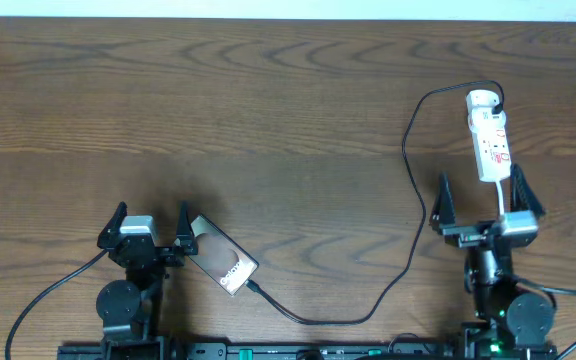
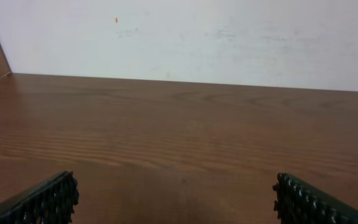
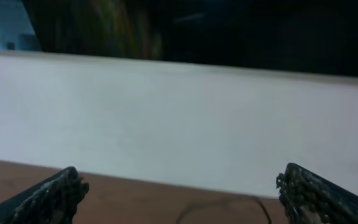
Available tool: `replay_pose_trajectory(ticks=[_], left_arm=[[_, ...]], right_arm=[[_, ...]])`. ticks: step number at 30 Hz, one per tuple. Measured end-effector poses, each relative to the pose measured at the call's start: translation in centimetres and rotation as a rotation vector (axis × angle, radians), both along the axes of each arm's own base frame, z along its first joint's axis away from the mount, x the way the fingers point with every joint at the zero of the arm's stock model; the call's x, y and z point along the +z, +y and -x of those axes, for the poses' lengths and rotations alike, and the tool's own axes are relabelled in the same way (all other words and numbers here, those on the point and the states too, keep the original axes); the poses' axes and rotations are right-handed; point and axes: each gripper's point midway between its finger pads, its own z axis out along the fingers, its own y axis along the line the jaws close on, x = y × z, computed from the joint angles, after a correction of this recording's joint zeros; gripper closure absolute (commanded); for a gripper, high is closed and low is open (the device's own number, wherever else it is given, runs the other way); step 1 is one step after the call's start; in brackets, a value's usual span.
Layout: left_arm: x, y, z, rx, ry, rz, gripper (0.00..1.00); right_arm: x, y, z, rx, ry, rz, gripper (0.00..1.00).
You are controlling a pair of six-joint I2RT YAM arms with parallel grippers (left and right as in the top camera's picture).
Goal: Plug charger to phone and switch on socket
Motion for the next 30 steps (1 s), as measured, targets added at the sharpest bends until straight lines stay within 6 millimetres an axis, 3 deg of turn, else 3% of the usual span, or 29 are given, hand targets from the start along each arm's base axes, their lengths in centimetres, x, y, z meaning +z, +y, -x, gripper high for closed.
replay_pose_trajectory(ticks=[3, 8, 13, 30], left_arm=[[0.0, 0.0, 0.0, 0.000, 0.000, 0.000, 0.01], [0.0, 0.0, 0.0, 0.000, 0.000, 0.000, 0.01], [0.0, 0.0, 0.0, 0.001, 0.000, 0.000, 0.01], [0.0, 0.1, 0.0, 0.004, 0.001, 0.000, 0.01]], right_arm=[[-2.5, -0.3, 0.1, -0.019, 0.039, -0.002, 0.01], [-8.8, -0.8, -0.3, -0.047, 0.273, 0.000, 0.01], [-13.1, -1.4, 0.3, -0.080, 0.443, 0.002, 0.01], [-11.9, -1.7, 0.6, -0.098, 0.388, -0.002, 0.01]])
